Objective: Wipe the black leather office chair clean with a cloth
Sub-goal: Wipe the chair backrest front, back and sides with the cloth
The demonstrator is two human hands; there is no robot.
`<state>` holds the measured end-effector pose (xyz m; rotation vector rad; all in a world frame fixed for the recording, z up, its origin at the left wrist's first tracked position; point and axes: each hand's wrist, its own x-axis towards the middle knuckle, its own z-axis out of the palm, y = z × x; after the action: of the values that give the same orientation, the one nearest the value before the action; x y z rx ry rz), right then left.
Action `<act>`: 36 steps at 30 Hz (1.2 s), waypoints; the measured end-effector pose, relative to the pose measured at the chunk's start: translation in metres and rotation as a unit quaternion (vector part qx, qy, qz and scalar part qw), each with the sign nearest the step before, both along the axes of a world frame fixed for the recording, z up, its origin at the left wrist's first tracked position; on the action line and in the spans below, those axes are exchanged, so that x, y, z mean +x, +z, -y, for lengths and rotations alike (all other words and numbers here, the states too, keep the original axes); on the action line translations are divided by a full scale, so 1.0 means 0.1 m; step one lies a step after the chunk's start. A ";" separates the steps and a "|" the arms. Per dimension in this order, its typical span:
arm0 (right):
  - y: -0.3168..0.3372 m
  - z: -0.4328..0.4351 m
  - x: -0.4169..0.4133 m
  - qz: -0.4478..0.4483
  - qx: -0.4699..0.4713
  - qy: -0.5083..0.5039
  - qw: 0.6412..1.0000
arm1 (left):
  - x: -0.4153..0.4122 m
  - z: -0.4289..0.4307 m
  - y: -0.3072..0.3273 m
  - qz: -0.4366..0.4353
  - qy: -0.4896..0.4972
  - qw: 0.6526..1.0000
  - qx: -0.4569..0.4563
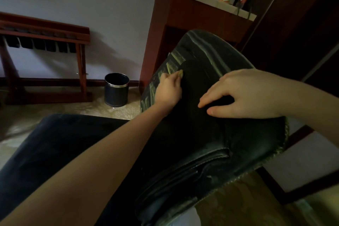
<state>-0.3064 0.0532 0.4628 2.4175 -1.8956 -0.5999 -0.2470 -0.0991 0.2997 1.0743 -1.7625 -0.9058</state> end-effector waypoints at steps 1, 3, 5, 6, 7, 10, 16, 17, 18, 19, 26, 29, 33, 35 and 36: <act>0.00 0.00 0.01 -0.001 0.001 0.000 1.000 | 0.04 -0.02 -0.07 0.011 0.003 1.000 0.011; 0.00 -0.01 0.03 -0.003 0.003 0.001 1.000 | 0.16 -0.11 -0.20 0.027 0.000 0.999 0.023; 0.01 -0.01 0.04 -0.006 0.004 0.005 1.000 | 0.28 -0.24 -0.31 0.024 -0.011 0.999 0.031; 0.01 -0.02 0.04 -0.007 0.006 0.006 1.000 | 0.33 -0.32 -0.35 0.020 -0.015 0.999 0.036; 0.01 -0.02 0.05 -0.007 0.009 0.007 1.000 | 0.37 -0.41 -0.39 0.018 -0.018 0.999 0.037; 0.02 -0.03 0.06 -0.010 0.016 0.005 1.000 | 0.49 -0.65 -0.40 0.013 -0.030 0.999 0.010; -0.01 -0.02 0.04 -0.041 0.005 0.030 0.999 | 0.51 -0.97 -0.09 -0.037 -0.083 0.992 -0.086; -0.01 -0.04 0.05 -0.039 0.000 0.032 0.999 | 0.51 -0.94 -0.03 -0.043 -0.097 0.990 -0.097; 0.00 -0.06 0.07 -0.035 -0.008 0.035 0.999 | 0.53 -0.90 0.05 -0.047 -0.118 0.986 -0.108; 0.02 -0.08 0.08 -0.038 -0.022 0.045 0.998 | 0.55 -0.81 0.12 -0.051 -0.138 0.982 -0.119; 0.04 -0.50 0.04 -0.089 -0.172 0.111 0.975 | 0.55 -0.39 0.61 -0.123 -0.153 0.980 -0.034; -0.08 -0.69 -0.05 -0.075 -0.231 0.117 0.963 | 0.40 -0.26 0.74 -0.101 -0.130 0.986 -0.021; -0.24 -0.78 -0.06 -0.043 -0.264 0.108 0.958 | 0.14 -0.11 0.87 -0.101 -0.125 0.987 -0.002; -0.26 -0.75 -0.07 -0.023 -0.278 0.112 0.954 | 0.00 -0.04 0.92 -0.085 -0.133 0.987 0.005; -0.26 -0.73 -0.08 -0.020 -0.284 0.118 0.951 | -0.06 -0.01 0.93 -0.069 -0.130 0.989 0.008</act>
<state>-0.3139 0.1262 0.4365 2.1696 -1.4615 -0.0695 -0.2530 -0.0977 0.3929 0.7832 -1.8074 -1.1271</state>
